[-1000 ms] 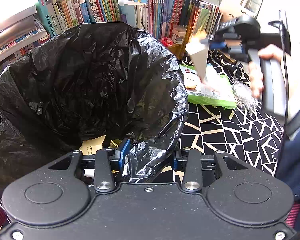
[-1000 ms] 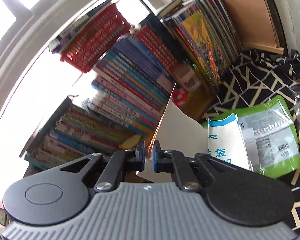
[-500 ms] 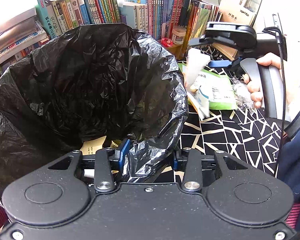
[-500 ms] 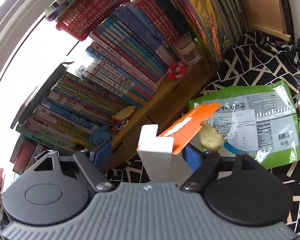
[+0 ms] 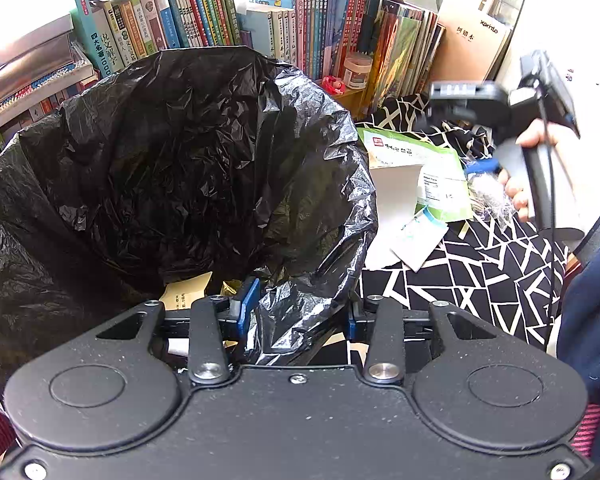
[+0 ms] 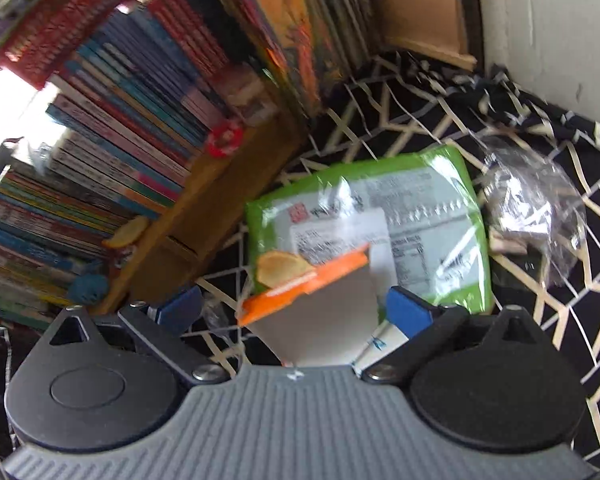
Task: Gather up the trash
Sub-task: 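Move the right tool to the white-and-blue 'Bag' packet and grasp it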
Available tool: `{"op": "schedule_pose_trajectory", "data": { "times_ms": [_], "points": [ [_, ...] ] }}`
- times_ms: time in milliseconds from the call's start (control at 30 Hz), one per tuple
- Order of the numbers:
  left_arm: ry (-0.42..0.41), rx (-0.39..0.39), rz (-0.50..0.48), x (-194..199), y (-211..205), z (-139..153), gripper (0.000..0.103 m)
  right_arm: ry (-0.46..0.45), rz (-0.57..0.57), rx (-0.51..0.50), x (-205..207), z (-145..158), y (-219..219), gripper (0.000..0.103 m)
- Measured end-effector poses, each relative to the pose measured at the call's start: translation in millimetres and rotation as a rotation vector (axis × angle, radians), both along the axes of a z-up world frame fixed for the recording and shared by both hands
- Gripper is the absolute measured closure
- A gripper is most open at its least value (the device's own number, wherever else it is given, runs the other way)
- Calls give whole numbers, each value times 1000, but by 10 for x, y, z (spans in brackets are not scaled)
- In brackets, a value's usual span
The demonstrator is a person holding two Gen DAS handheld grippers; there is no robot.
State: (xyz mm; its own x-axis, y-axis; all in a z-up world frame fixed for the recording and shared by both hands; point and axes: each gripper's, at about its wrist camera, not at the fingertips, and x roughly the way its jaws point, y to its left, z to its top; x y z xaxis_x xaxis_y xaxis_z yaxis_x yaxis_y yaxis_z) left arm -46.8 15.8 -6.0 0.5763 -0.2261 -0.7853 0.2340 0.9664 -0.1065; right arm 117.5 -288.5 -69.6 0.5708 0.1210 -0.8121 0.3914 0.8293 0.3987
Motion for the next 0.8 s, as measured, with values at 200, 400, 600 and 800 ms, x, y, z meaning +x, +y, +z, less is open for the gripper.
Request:
{"op": "schedule_pose_trajectory", "data": {
  "times_ms": [200,400,600,800],
  "points": [
    [0,0,0,-4,1,-1,64,242,-112,41,8,-725,-127,1],
    [-2,2,-1,-3,3,-2,64,269,-148,-6,-31,-1047,-3,3],
    [-2,2,0,3,8,-7,64,277,-109,-87,-27,-1170,146,30],
    [-3,3,-1,-2,5,-6,64,243,-117,-67,-63,-1003,164,85]
  ]
}}
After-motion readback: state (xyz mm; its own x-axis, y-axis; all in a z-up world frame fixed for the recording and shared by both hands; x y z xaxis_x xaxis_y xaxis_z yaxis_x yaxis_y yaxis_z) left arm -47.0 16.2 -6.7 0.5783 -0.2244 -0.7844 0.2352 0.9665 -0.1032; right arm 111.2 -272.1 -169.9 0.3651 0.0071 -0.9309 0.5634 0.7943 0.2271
